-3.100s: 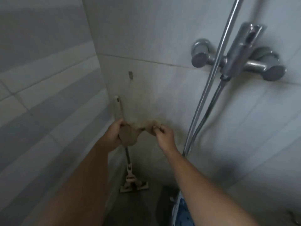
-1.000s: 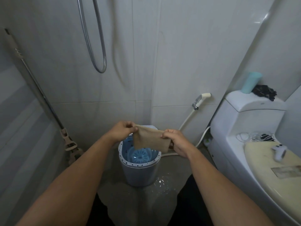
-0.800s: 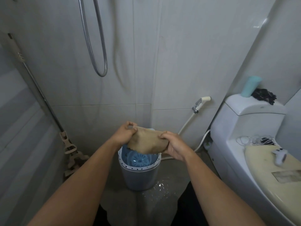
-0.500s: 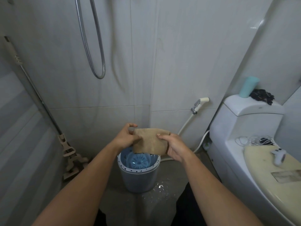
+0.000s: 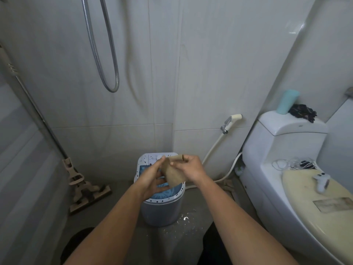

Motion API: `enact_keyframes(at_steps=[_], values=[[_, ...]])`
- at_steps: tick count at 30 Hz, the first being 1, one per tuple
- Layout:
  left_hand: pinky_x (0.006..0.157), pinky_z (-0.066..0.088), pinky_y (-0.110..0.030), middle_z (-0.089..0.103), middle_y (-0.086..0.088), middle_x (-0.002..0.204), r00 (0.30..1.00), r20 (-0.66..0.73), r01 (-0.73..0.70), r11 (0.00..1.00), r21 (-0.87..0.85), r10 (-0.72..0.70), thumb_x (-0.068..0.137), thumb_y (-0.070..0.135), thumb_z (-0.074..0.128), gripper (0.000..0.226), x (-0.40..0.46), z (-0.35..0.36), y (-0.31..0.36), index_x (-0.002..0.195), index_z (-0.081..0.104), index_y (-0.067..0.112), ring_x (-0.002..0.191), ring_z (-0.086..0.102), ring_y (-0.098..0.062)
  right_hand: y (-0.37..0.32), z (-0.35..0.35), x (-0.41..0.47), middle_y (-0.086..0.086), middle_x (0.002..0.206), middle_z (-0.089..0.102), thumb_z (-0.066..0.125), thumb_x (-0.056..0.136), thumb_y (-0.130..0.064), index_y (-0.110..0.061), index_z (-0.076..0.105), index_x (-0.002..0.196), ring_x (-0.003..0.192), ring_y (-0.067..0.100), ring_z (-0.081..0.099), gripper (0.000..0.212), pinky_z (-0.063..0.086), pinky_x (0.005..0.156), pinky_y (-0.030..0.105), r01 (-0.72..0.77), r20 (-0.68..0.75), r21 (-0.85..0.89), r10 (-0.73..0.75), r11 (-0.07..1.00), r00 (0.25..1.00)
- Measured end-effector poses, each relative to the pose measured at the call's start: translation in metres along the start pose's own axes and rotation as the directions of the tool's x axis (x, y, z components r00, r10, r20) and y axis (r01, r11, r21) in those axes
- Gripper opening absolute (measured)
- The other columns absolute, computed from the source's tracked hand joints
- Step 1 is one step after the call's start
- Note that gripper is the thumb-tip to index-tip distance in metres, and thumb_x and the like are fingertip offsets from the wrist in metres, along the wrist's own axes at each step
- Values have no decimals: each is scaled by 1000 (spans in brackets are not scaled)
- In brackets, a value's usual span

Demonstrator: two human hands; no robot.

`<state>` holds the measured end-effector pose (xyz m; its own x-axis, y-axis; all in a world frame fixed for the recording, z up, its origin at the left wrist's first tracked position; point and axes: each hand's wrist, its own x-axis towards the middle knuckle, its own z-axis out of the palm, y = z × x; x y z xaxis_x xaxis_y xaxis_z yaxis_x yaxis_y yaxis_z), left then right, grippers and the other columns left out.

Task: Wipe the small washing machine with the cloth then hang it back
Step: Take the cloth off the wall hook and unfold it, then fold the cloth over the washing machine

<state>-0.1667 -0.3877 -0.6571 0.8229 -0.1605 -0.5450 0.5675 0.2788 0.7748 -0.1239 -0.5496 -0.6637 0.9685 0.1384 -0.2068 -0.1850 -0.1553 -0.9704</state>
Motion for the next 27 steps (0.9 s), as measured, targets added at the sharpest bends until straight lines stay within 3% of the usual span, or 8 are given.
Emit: enact_keyframes(at_steps=[4, 6, 8, 12, 16, 19, 23, 27], values=[[92, 55, -48, 67, -12, 121, 998, -34, -45, 997, 55, 47, 100, 33, 51, 25, 0, -1, 1, 118, 61, 19, 107, 67, -29, 6, -3, 4, 4, 91, 80, 95, 64, -26, -12, 76, 93, 90, 23, 77, 38, 62, 86, 42, 20, -80, -37, -23, 999, 997], [94, 54, -48, 68, -12, 120, 999, -31, -39, 997, 62, 41, 101, 30, 47, 25, 1, -3, 3, 119, 61, 18, 107, 67, -29, 8, -6, 2, 4, 91, 80, 95, 68, -29, -10, 77, 94, 88, 21, 76, 37, 61, 80, 34, -35, -77, 0, 35, 999, 996], [94, 54, -46, 68, -11, 119, 999, -19, -26, 996, 83, 27, 101, 30, 47, 26, 2, -5, 6, 120, 60, 19, 108, 67, -28, 9, -10, -2, 6, 91, 80, 91, 73, -35, -11, 77, 93, 85, 20, 75, 33, 57, 75, 32, -163, 12, 62, 163, 985, 987], [96, 53, -46, 70, -9, 117, 1000, -10, -6, 979, 203, 8, 98, 33, 51, 27, 4, -8, 8, 119, 62, 19, 107, 67, -28, 14, -16, -7, 14, 104, 78, 90, 67, -34, -8, 76, 106, 91, 27, 73, 49, 55, 84, 43, -268, 128, 176, 248, 947, 960], [96, 53, -47, 70, -8, 116, 999, -34, -6, 967, 254, 15, 97, 35, 53, 27, 6, -6, 8, 117, 62, 20, 107, 67, -27, 16, -18, -10, 13, 105, 76, 81, 83, -26, -8, 74, 116, 95, 29, 71, 38, 54, 83, 43, -285, 175, 265, 244, 921, 954], [90, 56, -43, 70, -10, 113, 996, -57, -55, 954, 294, 75, 96, 32, 57, 22, 6, -2, 8, 113, 59, 19, 101, 69, -25, 20, -17, -8, 14, 115, 76, 81, 83, -29, -11, 72, 120, 108, 34, 72, 42, 56, 91, 51, -264, 155, 314, 225, 912, 962], [83, 58, -38, 72, -9, 104, 969, -42, -213, 903, 374, 245, 85, 13, 72, 54, 5, 1, 6, 126, 40, 30, 91, 70, -20, 19, -16, -6, 14, 109, 77, 82, 83, -30, -12, 71, 119, 107, 36, 72, 41, 56, 90, 56, -242, 47, 345, 241, 907, 969], [83, 60, -40, 66, -12, 109, 953, 33, -286, 860, 423, 301, 79, 3, 74, 70, 5, 1, 7, 130, 39, 37, 99, 68, -26, 16, -15, -6, 11, 106, 78, 80, 85, -31, -13, 70, 120, 101, 32, 74, 40, 59, 83, 50, -234, 3, 327, 247, 916, 969]])
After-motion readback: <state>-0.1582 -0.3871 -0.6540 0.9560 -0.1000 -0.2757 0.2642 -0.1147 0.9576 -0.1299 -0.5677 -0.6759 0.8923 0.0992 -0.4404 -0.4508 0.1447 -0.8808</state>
